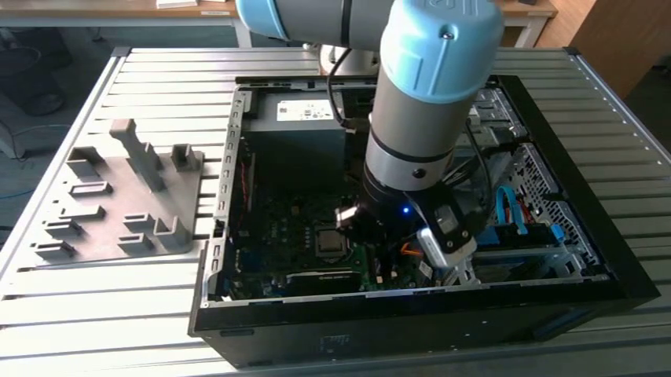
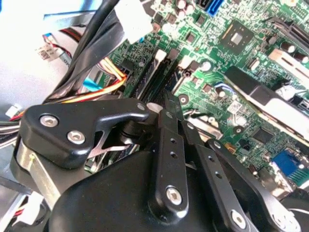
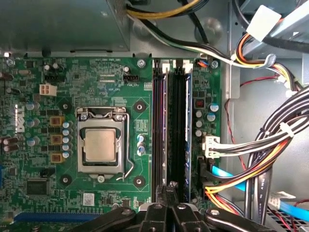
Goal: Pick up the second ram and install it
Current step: 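Press down the second ram until it locks into place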
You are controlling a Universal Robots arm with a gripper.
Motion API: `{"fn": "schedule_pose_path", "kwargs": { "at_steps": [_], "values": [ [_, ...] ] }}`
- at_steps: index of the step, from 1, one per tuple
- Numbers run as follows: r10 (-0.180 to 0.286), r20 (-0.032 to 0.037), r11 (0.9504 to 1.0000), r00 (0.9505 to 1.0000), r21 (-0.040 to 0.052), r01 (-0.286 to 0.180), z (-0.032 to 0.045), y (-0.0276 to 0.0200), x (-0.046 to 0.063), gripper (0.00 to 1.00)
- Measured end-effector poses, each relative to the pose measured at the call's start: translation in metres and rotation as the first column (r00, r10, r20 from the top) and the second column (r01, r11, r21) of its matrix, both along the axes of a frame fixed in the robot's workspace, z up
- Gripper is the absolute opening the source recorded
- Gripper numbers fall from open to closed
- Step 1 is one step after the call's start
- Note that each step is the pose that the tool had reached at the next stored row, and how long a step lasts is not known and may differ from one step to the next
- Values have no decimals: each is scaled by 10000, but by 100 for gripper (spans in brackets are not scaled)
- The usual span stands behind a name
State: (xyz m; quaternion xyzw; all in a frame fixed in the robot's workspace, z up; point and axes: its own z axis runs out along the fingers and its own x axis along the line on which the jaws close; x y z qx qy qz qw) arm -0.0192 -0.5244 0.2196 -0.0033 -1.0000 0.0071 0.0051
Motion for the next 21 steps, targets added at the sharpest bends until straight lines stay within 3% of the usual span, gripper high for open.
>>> {"fn": "schedule_pose_path", "kwargs": {
  "at_steps": [7,13,16,21],
  "values": [
    [0,3,10000,10000,8,0,-28,-10,0,10],
    [0,3,10000,10000,13,0,189,-2,4,10],
    [0,2,10000,10000,17,0,212,49,9,10],
    [0,0,10000,10000,16,0,219,219,9,10]
  ]
}}
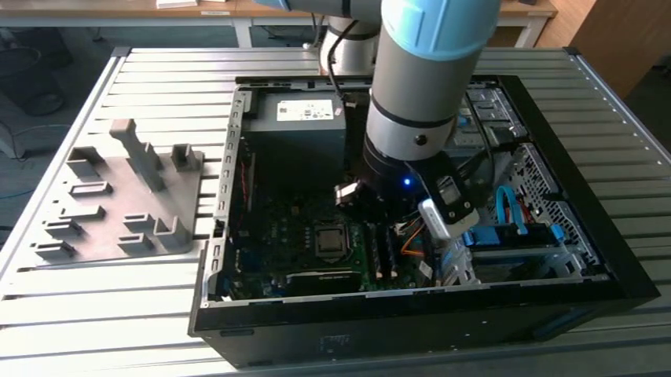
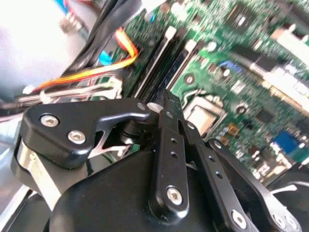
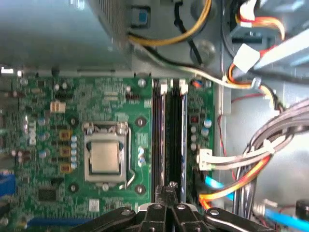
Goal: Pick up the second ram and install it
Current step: 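Press down the second ram until it locks into place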
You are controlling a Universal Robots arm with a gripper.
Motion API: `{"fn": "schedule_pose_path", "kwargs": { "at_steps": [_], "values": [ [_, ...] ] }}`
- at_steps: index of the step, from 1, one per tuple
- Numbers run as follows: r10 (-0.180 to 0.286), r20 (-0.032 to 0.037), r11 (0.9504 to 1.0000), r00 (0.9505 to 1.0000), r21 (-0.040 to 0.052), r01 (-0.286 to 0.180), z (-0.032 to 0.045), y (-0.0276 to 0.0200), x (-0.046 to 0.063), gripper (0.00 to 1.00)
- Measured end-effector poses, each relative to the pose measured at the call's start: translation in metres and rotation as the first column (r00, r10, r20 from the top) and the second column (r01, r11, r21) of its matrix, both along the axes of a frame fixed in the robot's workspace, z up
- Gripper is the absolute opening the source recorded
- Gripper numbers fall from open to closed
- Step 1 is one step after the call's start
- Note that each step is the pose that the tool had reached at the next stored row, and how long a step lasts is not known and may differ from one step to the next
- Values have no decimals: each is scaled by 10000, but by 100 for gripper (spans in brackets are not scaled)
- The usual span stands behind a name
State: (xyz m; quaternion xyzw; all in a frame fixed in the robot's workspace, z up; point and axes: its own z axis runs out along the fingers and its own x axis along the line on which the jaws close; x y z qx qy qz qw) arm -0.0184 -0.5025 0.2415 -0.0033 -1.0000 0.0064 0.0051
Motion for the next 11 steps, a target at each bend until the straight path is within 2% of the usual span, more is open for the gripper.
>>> {"fn": "schedule_pose_path", "kwargs": {
  "at_steps": [2,4,7,11],
  "values": [
    [0,1,10000,10000,3,0,1,62,0,10],
    [0,1,10000,10000,6,0,16,95,0,10],
    [1,1,10000,10000,18,-1,104,103,0,10],
    [0,1,10000,10000,28,0,284,104,-1,10]
  ]
}}
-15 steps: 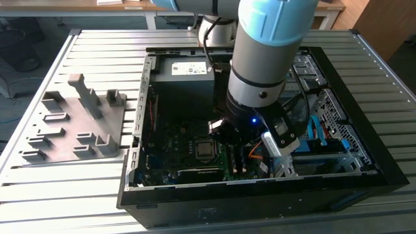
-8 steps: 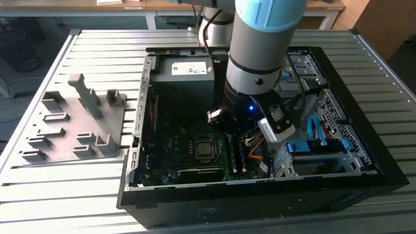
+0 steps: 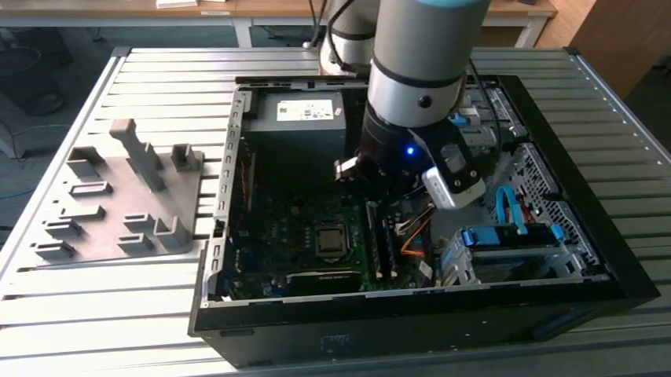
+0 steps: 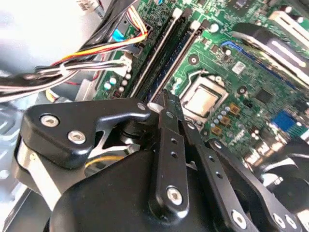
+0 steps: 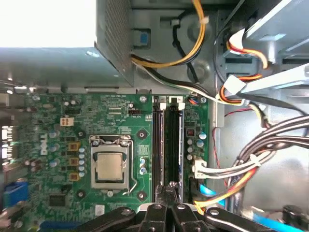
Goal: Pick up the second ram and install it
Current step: 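Press down the second ram until it locks into place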
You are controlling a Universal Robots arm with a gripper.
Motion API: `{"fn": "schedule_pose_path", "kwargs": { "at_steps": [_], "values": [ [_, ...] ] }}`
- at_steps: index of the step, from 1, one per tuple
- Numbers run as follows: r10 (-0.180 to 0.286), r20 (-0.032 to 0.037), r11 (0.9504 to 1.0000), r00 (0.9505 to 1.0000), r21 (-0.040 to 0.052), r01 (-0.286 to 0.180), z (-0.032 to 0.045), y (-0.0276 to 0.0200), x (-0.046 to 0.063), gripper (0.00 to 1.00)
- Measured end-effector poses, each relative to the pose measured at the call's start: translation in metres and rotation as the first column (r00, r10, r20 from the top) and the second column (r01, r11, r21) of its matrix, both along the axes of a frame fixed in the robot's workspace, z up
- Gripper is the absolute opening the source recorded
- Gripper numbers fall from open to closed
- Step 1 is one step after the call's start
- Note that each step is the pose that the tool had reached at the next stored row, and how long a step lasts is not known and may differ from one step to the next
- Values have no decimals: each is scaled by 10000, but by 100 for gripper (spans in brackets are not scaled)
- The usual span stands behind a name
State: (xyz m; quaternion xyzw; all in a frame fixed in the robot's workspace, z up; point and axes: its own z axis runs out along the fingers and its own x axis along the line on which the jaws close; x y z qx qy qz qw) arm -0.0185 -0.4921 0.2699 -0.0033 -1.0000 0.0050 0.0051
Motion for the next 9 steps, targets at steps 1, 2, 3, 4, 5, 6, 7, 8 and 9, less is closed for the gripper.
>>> {"fn": "schedule_pose_path", "kwargs": {
  "at_steps": [1,2,3,4,5,6,7,8,9],
  "values": [
    [0,0,10000,10000,4,0,47,0,0,10],
    [0,-1,10000,10000,16,0,131,0,-1,10],
    [0,0,10000,10000,30,0,172,0,-1,10],
    [0,1,10000,10000,34,0,175,0,-1,10],
    [0,1,10000,10000,36,0,175,0,0,10],
    [0,1,10000,10000,34,0,176,0,0,10],
    [0,0,10000,10000,32,0,177,0,-1,10],
    [1,0,10000,10000,32,-1,177,0,0,10],
    [0,0,10000,10000,32,0,177,0,-1,10]
  ]
}}
